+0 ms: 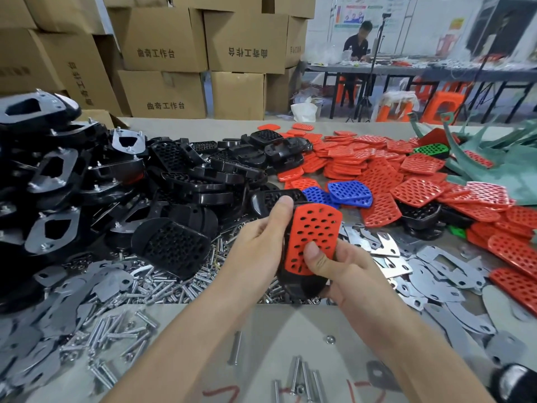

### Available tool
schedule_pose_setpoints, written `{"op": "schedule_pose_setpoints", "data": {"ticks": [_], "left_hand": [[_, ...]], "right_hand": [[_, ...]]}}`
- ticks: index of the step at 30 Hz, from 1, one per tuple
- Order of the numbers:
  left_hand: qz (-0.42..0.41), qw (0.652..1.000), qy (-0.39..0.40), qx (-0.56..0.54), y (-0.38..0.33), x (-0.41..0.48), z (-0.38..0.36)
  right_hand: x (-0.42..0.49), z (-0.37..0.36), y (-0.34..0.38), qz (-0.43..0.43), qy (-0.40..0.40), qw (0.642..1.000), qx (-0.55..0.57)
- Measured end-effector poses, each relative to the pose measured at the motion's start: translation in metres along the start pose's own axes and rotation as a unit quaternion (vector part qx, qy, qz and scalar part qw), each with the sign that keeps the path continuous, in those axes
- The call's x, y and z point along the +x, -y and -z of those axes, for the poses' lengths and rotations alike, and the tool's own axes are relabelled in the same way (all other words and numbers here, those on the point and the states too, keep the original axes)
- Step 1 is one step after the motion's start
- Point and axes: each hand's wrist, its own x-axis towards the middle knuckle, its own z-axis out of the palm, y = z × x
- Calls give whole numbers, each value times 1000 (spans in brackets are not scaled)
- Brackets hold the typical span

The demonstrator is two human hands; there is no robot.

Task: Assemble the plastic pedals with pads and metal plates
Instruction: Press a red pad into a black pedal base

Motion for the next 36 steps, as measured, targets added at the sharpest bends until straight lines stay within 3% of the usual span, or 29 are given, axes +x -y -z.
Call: {"op": "schedule_pose_setpoints", "data": {"ticks": [5, 9, 15, 19, 25, 29, 33, 36], "left_hand": [[-22, 998, 49, 21, 4, -2, -2], [-14, 999, 36, 25, 9, 0, -1], [57, 992, 110, -36, 7, 13, 25], [87, 994, 72, 8, 8, 23, 30], [74, 966, 244, 26, -9, 13, 63], [74, 957, 268, 81, -19, 3, 65], [69, 979, 191, 28, -15, 4, 47], [57, 981, 175, 60, -9, 3, 34]], "right_hand": [[3, 2, 4, 1, -58, 997, 43], [7, 7, 0, -5, -37, 997, 63], [1, 11, 1, 23, 28, 997, -65], [2, 14, 3, 54, 1, 990, -128], [0, 10, 8, 110, 20, 982, -151], [-3, 5, 8, 106, 65, 978, -168], [-1, 2, 10, 118, 3, 992, -43], [2, 0, 9, 28, -68, 991, 108]]}}
